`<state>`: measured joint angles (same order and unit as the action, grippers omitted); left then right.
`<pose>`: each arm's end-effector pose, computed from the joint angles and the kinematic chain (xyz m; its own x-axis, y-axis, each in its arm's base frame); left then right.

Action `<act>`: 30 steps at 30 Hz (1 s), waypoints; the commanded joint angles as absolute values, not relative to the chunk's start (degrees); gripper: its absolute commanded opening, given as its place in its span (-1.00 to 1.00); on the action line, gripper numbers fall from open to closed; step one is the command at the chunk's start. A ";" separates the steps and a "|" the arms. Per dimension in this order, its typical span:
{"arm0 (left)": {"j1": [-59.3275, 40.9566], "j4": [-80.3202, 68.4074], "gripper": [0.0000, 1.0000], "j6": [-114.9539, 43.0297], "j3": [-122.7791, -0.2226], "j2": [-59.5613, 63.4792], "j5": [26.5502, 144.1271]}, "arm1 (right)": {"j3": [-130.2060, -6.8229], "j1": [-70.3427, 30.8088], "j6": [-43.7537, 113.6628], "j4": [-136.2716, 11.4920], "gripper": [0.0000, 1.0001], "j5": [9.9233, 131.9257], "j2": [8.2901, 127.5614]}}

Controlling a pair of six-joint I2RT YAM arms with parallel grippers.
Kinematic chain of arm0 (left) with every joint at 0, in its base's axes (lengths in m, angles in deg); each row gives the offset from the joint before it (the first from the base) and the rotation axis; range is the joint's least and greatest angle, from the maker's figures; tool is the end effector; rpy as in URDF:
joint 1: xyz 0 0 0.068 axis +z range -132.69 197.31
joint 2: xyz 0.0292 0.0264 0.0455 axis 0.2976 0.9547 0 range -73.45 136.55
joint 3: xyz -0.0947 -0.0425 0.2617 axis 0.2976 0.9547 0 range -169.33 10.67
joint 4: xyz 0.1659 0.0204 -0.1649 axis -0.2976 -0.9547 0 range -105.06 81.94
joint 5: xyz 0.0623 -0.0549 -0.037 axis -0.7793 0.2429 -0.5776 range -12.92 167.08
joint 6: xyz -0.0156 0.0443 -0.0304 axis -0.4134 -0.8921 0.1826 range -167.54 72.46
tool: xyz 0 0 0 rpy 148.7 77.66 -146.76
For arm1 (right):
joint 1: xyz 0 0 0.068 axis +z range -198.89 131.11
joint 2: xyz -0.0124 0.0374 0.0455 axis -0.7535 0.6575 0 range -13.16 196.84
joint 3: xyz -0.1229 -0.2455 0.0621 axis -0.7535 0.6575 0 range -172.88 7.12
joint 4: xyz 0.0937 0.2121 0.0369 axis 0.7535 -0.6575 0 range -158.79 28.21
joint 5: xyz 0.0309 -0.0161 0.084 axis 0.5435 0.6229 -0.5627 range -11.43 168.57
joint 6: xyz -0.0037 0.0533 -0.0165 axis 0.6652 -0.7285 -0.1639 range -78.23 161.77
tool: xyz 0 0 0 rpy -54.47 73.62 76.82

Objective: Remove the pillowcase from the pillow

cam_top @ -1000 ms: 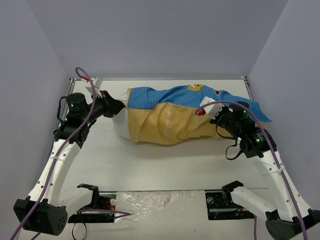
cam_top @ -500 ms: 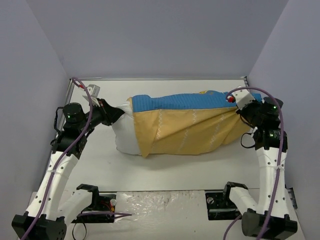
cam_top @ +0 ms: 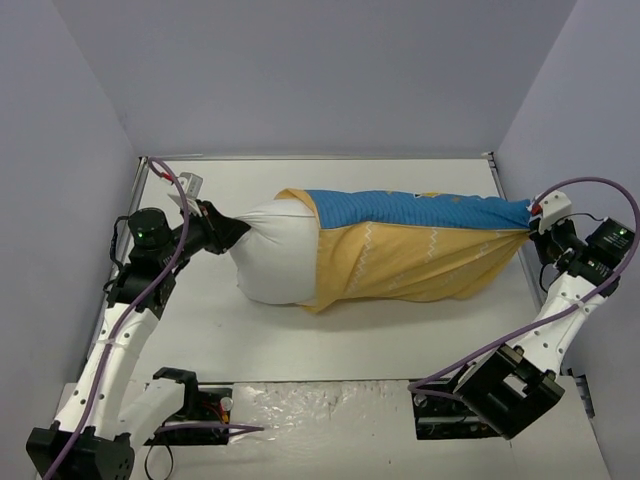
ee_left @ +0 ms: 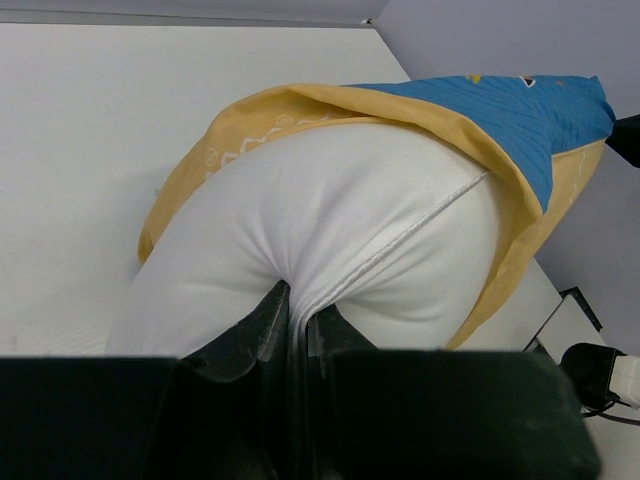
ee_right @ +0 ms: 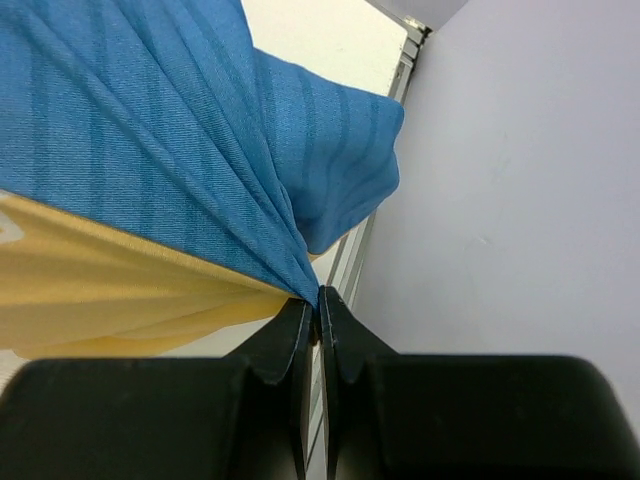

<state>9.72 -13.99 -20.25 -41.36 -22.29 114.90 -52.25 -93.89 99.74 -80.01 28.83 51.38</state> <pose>0.1637 -0.0456 0.3803 -0.4031 -0.3116 -0.8605 0.5908 0.6294 -0.5047 0.1725 -0.1306 0.3609 -0.1164 -0.6585 -0.7435 -0.2583 0.7429 -0.6175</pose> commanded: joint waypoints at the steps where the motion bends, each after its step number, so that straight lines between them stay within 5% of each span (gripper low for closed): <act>1: 14.41 -5.95 -0.95 -20.82 -42.15 -22.47 107.05 | -51.77 -99.16 103.82 -74.19 -1.00 35.41 54.25; 11: 12.40 -6.83 -0.95 -19.33 -45.14 -16.94 108.37 | -52.82 -92.60 106.20 -89.81 -1.00 21.09 51.72; 17: 9.67 -11.40 -0.95 -19.15 -49.45 -12.90 99.86 | -54.75 -77.47 80.75 -78.00 -1.00 22.04 45.73; 21: 9.14 -13.32 -0.95 -19.15 -52.17 -6.33 92.47 | -54.41 -67.04 58.42 -60.09 -1.00 42.53 49.23; 28: 8.79 -15.36 -0.94 -23.28 -55.95 1.61 81.66 | -50.89 -53.57 44.94 -45.99 -1.00 82.73 60.22; 30: 8.79 -15.18 -0.56 -24.69 -56.21 2.31 80.24 | -49.32 -52.41 45.46 -42.04 -0.94 85.32 63.04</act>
<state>8.65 -13.82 -21.78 -54.04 2.19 86.84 -51.77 -54.13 52.16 -51.45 68.74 60.32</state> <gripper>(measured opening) 0.180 0.018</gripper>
